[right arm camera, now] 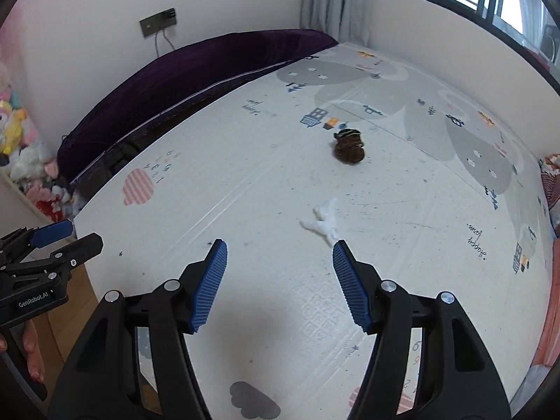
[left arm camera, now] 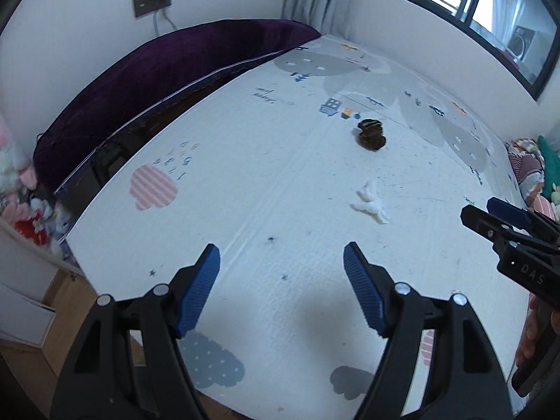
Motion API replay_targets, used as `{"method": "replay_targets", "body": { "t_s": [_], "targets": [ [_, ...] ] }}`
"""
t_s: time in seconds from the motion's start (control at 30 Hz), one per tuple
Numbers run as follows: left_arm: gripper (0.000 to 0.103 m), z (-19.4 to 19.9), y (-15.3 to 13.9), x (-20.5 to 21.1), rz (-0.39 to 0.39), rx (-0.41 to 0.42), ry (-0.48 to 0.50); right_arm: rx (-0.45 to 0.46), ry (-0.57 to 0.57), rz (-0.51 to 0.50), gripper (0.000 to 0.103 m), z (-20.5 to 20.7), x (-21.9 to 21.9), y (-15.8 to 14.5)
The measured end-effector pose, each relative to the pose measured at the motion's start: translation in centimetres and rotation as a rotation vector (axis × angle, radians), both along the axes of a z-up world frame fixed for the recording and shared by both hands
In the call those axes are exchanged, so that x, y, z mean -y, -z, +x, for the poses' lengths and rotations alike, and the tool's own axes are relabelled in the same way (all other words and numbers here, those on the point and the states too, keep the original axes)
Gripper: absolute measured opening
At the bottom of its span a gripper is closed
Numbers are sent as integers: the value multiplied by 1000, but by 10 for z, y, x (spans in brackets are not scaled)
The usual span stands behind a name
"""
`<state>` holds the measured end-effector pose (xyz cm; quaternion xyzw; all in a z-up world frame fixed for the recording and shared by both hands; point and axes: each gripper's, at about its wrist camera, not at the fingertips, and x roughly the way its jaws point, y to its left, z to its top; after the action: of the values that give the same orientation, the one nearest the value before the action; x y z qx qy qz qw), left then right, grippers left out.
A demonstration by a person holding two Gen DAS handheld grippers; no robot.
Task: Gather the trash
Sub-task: 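Grasp the white tissue with the left tool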
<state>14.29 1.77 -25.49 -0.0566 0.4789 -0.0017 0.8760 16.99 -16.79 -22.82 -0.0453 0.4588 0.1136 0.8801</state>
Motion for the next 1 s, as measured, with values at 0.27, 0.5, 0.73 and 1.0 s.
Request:
{"method": "replay_targets", "body": {
  "t_s": [0.27, 0.5, 0.73, 1.0],
  "targets": [
    [74, 72, 28, 79, -12, -21, 201, -5, 153, 0, 61, 39, 64, 25],
    [74, 134, 99, 125, -21, -72, 357, -23, 274, -10, 61, 75, 97, 82],
    [74, 183, 170, 157, -24, -112, 435, -47, 352, -5, 61, 107, 117, 145],
    [74, 216, 235, 185, -12, -151, 476, -69, 380, -16, 61, 126, 124, 191]
  ]
}}
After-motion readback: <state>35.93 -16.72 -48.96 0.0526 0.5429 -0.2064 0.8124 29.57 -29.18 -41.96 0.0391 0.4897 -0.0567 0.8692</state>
